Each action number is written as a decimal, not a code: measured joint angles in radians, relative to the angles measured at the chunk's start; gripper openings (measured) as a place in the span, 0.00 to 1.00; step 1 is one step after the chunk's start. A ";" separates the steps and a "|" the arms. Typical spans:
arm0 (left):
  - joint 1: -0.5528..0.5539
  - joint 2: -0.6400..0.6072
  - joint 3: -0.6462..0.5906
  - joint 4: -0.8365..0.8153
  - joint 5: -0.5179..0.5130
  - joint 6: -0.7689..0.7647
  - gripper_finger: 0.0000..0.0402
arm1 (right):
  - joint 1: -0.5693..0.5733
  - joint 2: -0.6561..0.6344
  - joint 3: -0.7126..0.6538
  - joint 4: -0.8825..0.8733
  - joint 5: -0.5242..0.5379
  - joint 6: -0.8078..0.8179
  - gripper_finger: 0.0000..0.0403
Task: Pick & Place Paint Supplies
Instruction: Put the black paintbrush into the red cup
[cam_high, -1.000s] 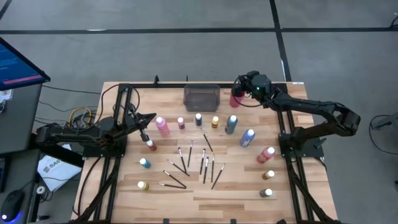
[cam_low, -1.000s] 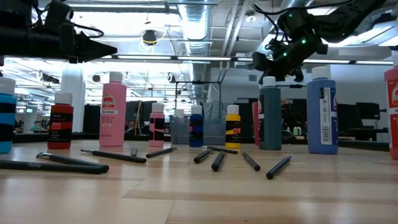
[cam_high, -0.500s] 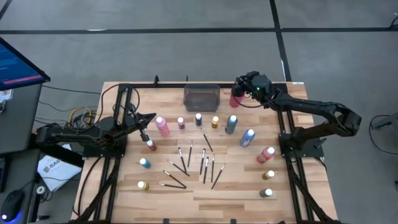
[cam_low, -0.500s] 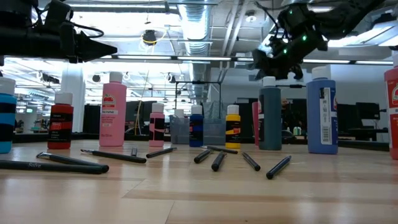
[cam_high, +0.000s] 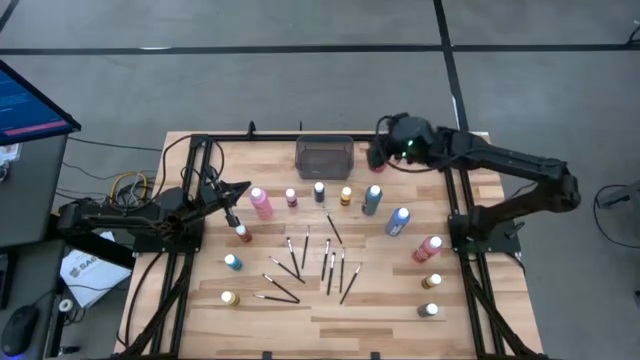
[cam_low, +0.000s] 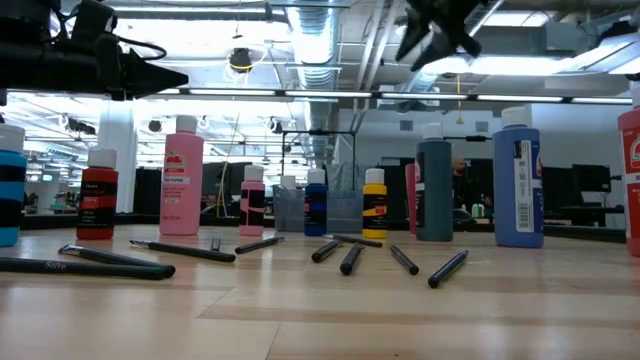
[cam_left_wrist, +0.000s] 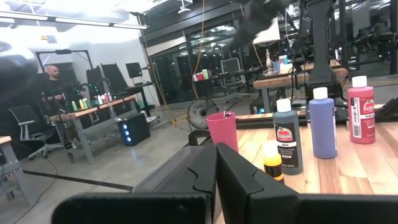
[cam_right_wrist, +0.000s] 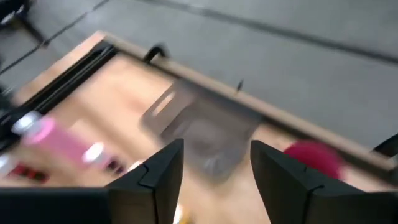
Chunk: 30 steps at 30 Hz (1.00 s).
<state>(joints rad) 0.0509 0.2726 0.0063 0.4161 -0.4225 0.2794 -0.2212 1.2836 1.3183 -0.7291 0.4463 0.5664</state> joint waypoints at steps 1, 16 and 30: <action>0.000 0.000 0.000 0.001 0.000 0.000 0.01 | 0.035 0.022 0.027 -0.036 0.000 0.035 0.44; 0.000 0.000 0.000 0.011 0.000 0.000 0.01 | 0.307 0.466 0.204 -0.127 -0.092 0.376 0.45; 0.000 0.000 0.000 0.012 0.000 0.000 0.01 | 0.182 0.824 0.504 -0.280 -0.221 0.127 0.45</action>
<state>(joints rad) 0.0509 0.2726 0.0065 0.4282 -0.4221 0.2796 -0.0388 2.1073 1.8228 -1.0088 0.2253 0.6932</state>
